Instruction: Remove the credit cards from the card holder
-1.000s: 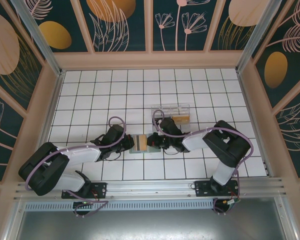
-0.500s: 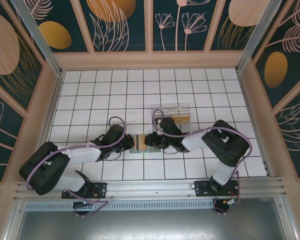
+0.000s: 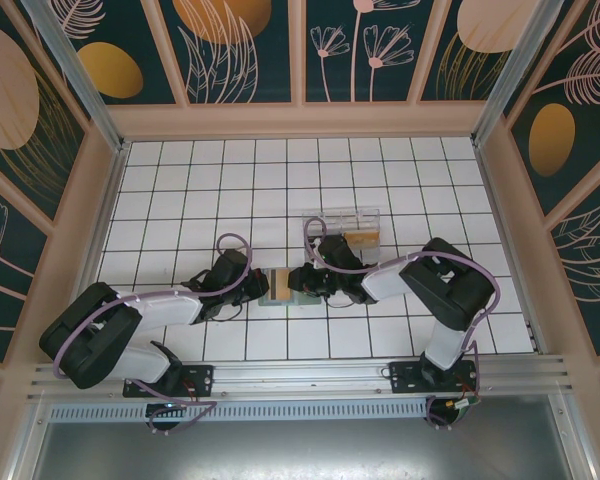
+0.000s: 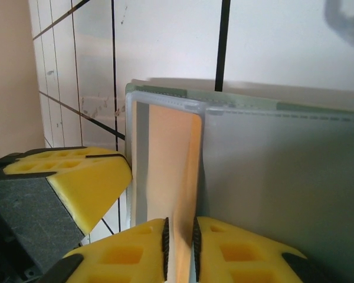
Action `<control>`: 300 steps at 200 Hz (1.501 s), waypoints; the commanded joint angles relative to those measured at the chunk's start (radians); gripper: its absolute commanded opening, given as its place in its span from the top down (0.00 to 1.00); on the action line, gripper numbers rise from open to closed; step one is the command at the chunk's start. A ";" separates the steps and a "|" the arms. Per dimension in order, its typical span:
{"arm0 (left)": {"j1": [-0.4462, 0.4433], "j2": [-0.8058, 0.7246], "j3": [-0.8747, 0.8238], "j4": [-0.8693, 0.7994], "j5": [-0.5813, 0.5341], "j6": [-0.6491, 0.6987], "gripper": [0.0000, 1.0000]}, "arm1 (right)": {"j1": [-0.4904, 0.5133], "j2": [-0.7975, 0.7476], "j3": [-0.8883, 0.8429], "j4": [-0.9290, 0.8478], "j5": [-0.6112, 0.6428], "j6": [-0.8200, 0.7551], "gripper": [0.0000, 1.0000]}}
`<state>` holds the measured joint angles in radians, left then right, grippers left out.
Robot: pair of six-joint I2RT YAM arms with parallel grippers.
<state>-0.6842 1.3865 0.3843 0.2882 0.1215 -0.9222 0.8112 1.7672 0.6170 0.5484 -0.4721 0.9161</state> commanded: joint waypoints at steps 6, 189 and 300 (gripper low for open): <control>0.000 0.013 -0.032 -0.061 0.011 -0.008 1.00 | 0.011 0.035 0.012 0.022 -0.001 0.009 0.92; -0.009 -0.108 0.038 -0.153 -0.020 0.037 1.00 | -0.053 -0.127 -0.131 0.009 0.036 -0.021 1.00; -0.011 -0.137 0.048 -0.179 -0.053 0.044 1.00 | -0.099 -0.442 -0.181 -0.294 0.155 -0.134 1.00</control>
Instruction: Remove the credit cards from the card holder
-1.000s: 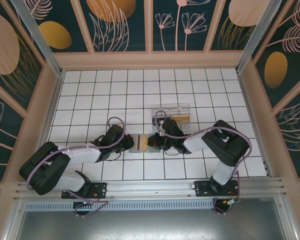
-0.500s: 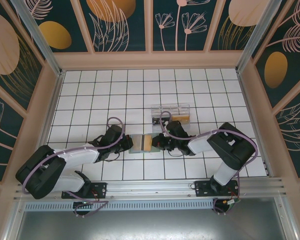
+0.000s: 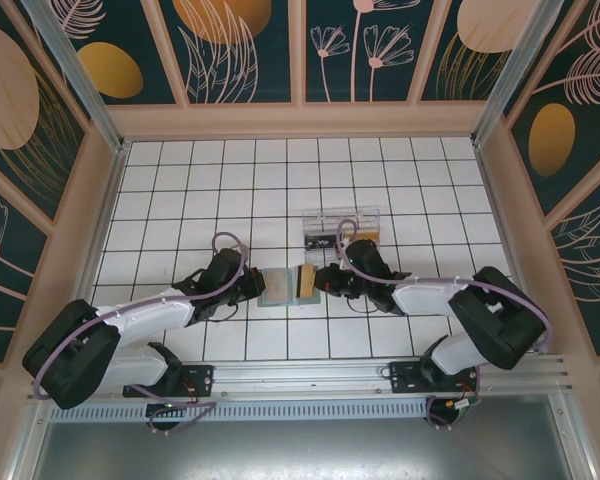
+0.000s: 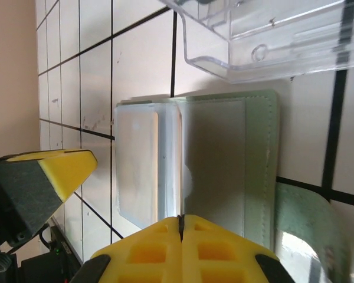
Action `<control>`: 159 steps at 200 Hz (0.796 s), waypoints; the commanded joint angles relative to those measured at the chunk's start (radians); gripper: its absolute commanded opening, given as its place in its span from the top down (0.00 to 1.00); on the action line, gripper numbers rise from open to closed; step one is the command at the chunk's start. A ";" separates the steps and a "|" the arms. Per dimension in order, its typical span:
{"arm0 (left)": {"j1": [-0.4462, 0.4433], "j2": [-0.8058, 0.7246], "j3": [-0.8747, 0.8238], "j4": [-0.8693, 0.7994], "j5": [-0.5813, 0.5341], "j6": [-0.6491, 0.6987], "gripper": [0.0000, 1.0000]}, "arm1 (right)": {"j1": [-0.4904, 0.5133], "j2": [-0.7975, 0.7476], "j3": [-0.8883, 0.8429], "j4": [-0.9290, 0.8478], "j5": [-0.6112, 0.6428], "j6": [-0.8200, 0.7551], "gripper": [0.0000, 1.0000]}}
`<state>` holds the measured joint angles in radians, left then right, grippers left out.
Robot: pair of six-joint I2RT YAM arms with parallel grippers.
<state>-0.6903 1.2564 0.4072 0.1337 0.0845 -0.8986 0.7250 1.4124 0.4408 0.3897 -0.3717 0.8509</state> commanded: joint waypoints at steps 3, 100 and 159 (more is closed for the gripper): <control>-0.003 -0.008 0.026 -0.026 -0.018 0.022 1.00 | -0.013 -0.099 -0.001 -0.152 0.060 -0.075 1.00; -0.005 -0.176 0.040 -0.023 -0.090 0.035 0.36 | 0.010 -0.294 0.401 -0.786 0.300 -0.597 1.00; -0.005 -0.405 -0.015 -0.055 -0.170 0.051 0.01 | 0.079 -0.289 0.503 -0.864 0.482 -1.111 1.00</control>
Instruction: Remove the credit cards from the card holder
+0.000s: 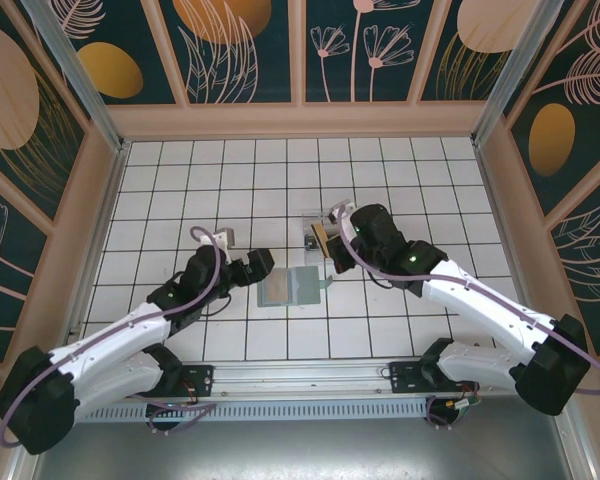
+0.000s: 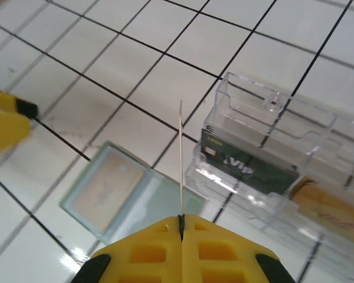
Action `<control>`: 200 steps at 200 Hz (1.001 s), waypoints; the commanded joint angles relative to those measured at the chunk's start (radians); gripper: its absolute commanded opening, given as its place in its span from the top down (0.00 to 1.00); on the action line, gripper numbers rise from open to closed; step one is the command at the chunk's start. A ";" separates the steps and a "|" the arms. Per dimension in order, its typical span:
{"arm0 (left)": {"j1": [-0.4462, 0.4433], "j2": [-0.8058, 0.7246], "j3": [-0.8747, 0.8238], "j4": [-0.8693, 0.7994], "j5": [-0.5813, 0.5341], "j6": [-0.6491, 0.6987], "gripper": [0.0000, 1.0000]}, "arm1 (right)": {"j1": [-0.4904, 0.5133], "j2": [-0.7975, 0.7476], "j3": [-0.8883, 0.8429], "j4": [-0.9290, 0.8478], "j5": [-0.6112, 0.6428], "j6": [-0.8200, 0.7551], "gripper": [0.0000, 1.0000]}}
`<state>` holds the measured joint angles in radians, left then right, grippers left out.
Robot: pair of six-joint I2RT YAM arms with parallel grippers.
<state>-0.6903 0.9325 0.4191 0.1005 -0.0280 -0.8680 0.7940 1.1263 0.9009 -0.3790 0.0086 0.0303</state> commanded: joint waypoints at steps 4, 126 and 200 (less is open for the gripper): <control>-0.003 -0.098 -0.030 -0.027 -0.064 0.024 0.01 | 0.010 0.002 0.051 -0.106 0.110 -0.319 1.00; -0.004 -0.450 -0.155 -0.107 -0.138 0.055 0.01 | -0.027 0.168 0.048 -0.227 0.360 -1.042 1.00; -0.005 -0.470 -0.165 -0.119 -0.145 0.046 0.01 | -0.123 0.220 0.030 -0.139 0.284 -1.180 1.00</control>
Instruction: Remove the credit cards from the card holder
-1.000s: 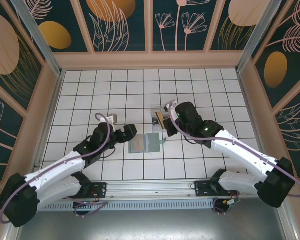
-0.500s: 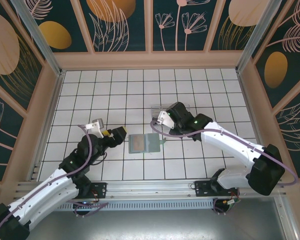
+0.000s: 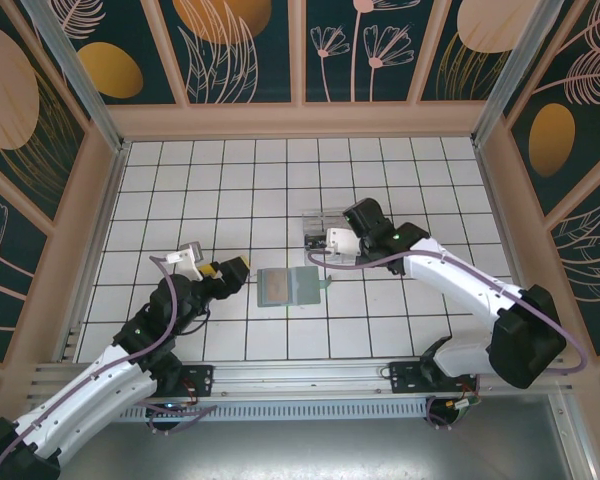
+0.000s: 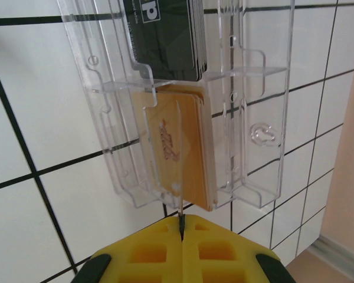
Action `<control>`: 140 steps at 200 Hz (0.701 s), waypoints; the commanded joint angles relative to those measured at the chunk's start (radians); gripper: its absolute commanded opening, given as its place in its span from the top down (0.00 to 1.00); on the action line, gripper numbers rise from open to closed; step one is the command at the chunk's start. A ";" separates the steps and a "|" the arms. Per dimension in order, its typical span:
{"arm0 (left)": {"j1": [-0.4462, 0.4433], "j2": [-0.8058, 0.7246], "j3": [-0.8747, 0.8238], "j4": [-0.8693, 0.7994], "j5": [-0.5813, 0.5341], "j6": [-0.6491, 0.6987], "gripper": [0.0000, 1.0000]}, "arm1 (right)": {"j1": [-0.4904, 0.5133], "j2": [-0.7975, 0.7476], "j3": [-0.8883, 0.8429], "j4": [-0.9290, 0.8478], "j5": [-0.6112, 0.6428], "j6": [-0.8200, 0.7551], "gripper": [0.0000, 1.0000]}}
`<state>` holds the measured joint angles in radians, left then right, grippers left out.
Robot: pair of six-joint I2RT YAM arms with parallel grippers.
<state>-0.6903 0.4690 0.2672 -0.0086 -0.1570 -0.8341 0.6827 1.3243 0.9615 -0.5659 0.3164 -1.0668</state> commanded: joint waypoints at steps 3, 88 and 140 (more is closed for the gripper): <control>-0.002 -0.006 -0.013 -0.010 -0.016 0.012 0.02 | -0.012 0.024 -0.034 0.053 -0.026 -0.086 1.00; -0.004 0.011 -0.013 -0.007 -0.016 0.010 0.02 | -0.052 0.039 -0.074 0.143 -0.056 -0.127 1.00; -0.004 0.024 -0.011 -0.004 -0.018 0.012 0.02 | -0.062 0.057 -0.087 0.181 -0.072 -0.145 1.00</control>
<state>-0.6903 0.4885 0.2642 -0.0124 -0.1661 -0.8341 0.6331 1.3697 0.8940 -0.4206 0.2703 -1.1820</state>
